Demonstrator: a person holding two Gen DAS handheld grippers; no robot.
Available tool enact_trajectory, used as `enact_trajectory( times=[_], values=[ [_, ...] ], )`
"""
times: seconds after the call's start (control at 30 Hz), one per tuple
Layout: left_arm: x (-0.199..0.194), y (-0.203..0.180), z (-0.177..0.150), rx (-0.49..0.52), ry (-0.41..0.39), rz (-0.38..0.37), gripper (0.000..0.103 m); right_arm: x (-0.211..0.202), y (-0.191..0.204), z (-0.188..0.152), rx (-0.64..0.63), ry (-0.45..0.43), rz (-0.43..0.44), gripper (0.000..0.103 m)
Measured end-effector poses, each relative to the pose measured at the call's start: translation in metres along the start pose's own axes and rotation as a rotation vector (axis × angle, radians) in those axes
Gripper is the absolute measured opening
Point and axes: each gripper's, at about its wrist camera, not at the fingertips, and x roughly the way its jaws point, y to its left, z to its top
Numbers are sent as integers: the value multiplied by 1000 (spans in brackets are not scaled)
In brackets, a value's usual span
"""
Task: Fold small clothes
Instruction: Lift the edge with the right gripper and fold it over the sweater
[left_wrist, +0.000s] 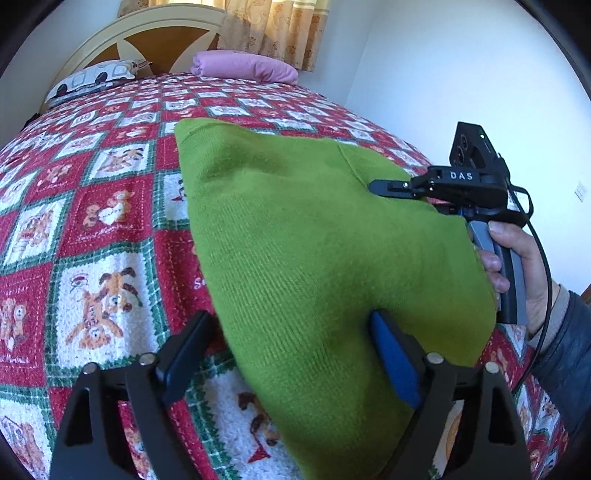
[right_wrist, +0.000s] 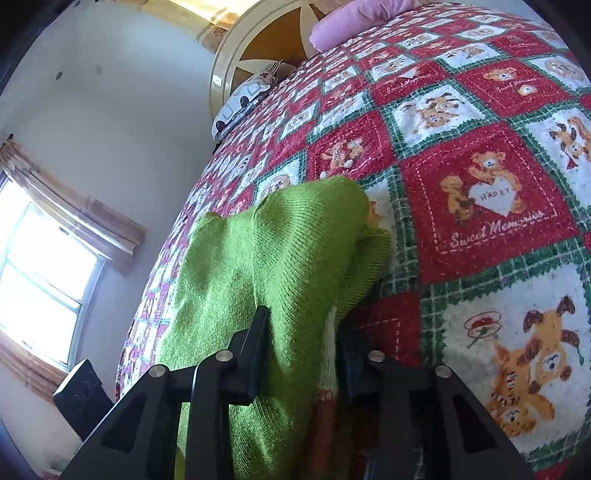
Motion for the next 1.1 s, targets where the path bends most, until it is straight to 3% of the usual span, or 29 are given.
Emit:
enact_trajectory(
  times=[0.17, 0.37, 0.6, 0.8, 1.1],
  values=[
    [-2, -4, -1, 0, 15, 4, 76, 0, -7, 1, 51, 12, 24, 34],
    [-6, -11, 1, 11, 41, 45, 65, -2, 10, -5, 14, -18, -59, 31],
    [-15, -16, 6, 38, 41, 90, 47, -16, 22, -13, 40, -77, -88, 27],
    [-33, -15, 10, 32, 20, 88, 41, -37, 48, -23, 25, -125, -58, 26],
    [-73, -10, 2, 23, -18, 68, 40, -49, 100, -48, -35, -128, -23, 25]
  ],
)
